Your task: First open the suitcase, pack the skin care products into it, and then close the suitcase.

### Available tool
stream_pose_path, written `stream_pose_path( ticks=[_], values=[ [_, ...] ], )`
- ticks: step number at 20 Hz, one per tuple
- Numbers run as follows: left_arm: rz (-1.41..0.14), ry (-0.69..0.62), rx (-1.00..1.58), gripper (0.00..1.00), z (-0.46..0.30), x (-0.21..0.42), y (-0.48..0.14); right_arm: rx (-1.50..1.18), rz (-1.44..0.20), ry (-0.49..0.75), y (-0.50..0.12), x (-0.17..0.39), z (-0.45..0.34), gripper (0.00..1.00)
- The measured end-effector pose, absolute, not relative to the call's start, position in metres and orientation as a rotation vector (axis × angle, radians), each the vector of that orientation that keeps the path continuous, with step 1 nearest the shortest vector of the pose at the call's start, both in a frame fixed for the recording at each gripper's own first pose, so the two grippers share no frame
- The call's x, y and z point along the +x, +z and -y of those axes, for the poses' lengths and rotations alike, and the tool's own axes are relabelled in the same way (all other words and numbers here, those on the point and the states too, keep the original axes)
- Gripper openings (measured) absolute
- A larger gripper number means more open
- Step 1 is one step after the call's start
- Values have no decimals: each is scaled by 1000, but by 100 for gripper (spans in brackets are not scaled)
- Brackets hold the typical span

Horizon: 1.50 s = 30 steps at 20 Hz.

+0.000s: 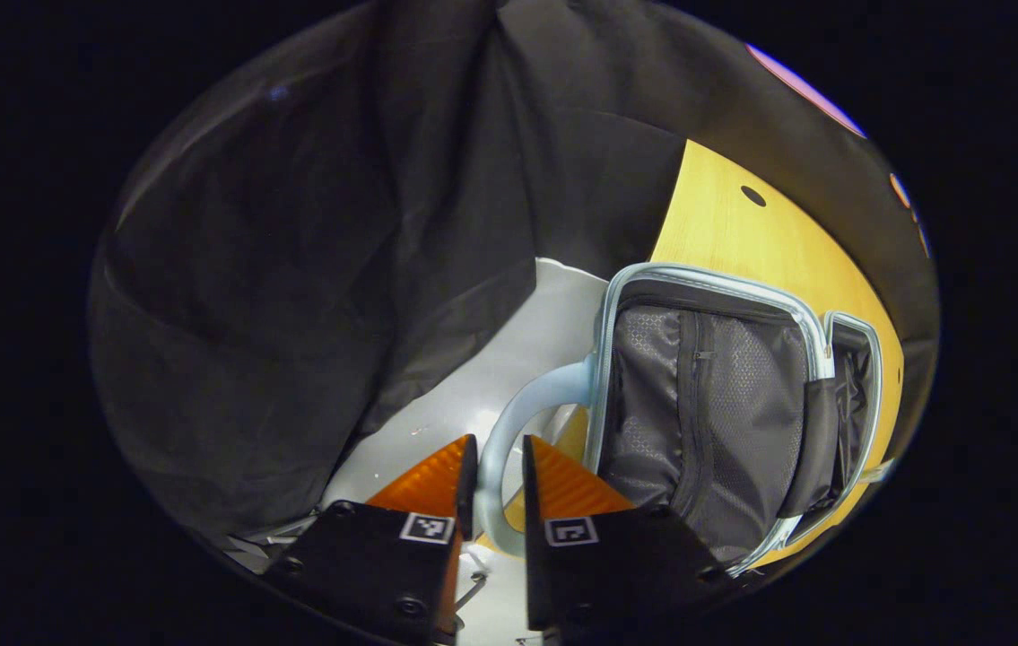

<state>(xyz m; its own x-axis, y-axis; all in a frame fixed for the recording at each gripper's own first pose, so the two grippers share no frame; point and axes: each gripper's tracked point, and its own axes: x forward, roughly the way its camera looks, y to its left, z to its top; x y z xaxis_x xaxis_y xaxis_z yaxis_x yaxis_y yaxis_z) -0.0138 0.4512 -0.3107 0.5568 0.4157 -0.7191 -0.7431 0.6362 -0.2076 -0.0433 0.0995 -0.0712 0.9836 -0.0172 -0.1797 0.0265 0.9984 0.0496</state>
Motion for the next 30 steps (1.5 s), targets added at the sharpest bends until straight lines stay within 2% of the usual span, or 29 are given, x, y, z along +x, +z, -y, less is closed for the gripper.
stream_pose_path(
  ticks=[1,2,3,4,5,7,11,15,20,25,30],
  values=[
    [-676,721,-526,34,-448,-17,-306,46,-184,-23,-73,-43,-98,98],
    [-676,735,-492,56,-447,-22,-301,44,-187,-21,-73,-42,-98,98],
    [-673,747,-449,67,-446,-26,-295,45,-190,-17,-75,-42,-99,98],
    [-670,754,-407,72,-445,-30,-286,45,-188,-15,-74,-40,-99,98],
    [-667,756,-370,89,-437,-31,-276,45,-191,-13,-76,-38,-98,98],
    [-650,723,-313,98,-413,-28,-256,44,-196,-6,-79,-34,-97,98],
    [-589,645,-207,96,-343,-19,-206,56,-214,15,-89,-30,-88,98],
    [-528,492,-130,96,-236,6,-164,43,-243,54,-101,-22,-73,98],
    [-513,371,-55,96,-114,46,-153,-5,-299,165,-121,-7,-53,98],
    [-419,294,-42,95,-6,96,-165,-97,-401,325,-153,6,-31,98],
    [-378,269,-148,95,71,154,-212,-122,-489,467,-202,16,-24,98]
  ],
)
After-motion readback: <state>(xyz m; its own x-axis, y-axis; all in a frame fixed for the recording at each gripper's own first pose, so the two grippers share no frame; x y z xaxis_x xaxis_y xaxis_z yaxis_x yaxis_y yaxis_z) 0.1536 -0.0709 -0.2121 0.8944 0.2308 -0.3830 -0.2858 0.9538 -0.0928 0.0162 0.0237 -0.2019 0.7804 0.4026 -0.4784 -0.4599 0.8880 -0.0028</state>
